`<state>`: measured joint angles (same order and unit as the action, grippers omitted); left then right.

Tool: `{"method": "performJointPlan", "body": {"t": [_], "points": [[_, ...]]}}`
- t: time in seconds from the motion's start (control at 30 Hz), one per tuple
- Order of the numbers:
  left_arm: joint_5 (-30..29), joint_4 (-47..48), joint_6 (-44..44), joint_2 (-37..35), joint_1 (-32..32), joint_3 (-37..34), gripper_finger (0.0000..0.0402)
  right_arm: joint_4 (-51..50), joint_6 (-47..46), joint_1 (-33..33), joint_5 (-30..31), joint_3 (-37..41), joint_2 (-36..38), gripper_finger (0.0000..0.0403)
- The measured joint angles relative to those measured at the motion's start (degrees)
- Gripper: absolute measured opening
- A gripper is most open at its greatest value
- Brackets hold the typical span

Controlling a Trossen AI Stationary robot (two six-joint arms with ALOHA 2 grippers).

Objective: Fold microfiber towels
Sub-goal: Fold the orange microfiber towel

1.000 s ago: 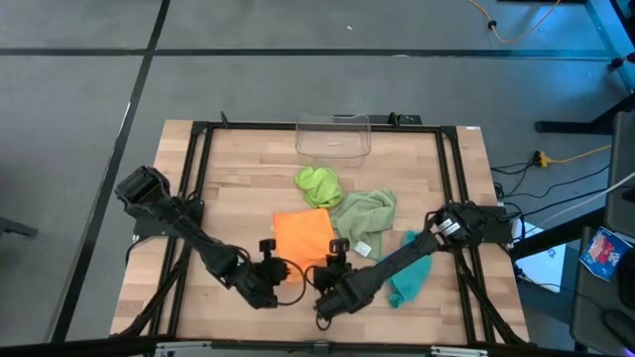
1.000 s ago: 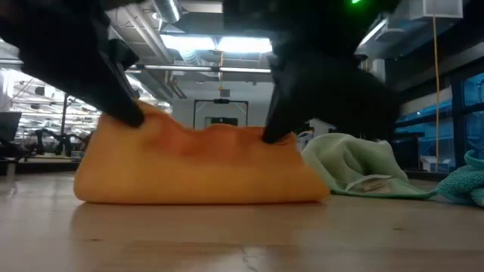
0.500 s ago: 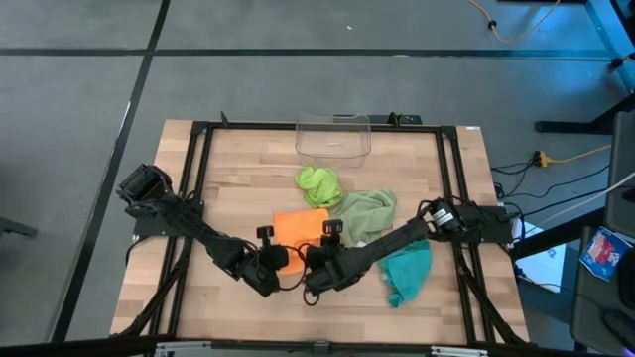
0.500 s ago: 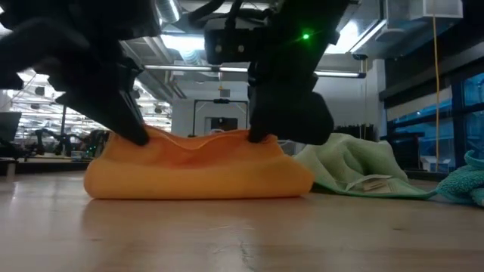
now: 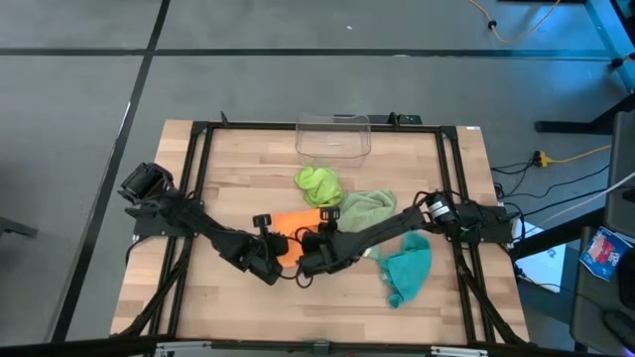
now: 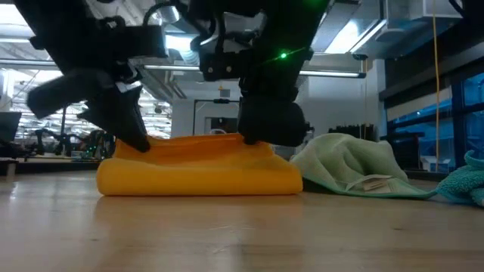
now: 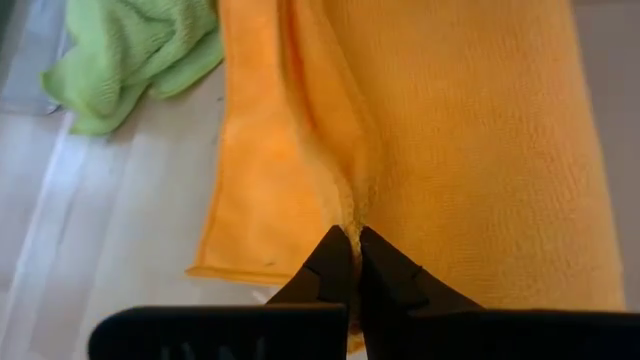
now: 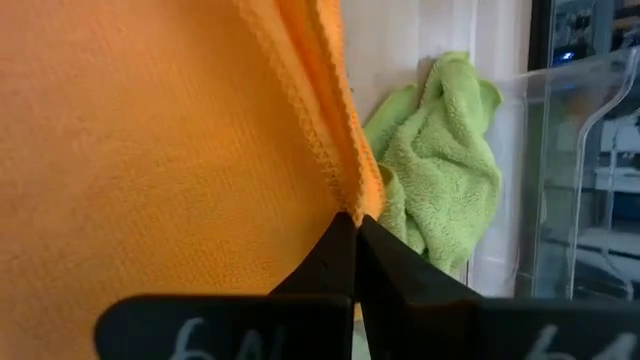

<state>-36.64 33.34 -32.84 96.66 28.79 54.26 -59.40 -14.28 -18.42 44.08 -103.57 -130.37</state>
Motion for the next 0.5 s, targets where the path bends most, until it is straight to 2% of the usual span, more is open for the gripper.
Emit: {"method": "performJointPlan", "body": {"t": [0.17,0.33,0.5], "points": [[-0.1,0.8,0.0,0.0,-2.1,0.0,0.0,0.1,1.4,2.6,-1.0,0.0,0.0,0.0005],[0.2,0.9,0.3,0.0,-3.5,0.0,0.0,1.6,2.6,4.6,-8.2,0.0,0.0,0.0007],[0.3,1.3,0.4,0.0,-4.9,0.0,0.0014,2.0,1.4,5.7,-9.7,0.0,0.0,0.0034]]}}
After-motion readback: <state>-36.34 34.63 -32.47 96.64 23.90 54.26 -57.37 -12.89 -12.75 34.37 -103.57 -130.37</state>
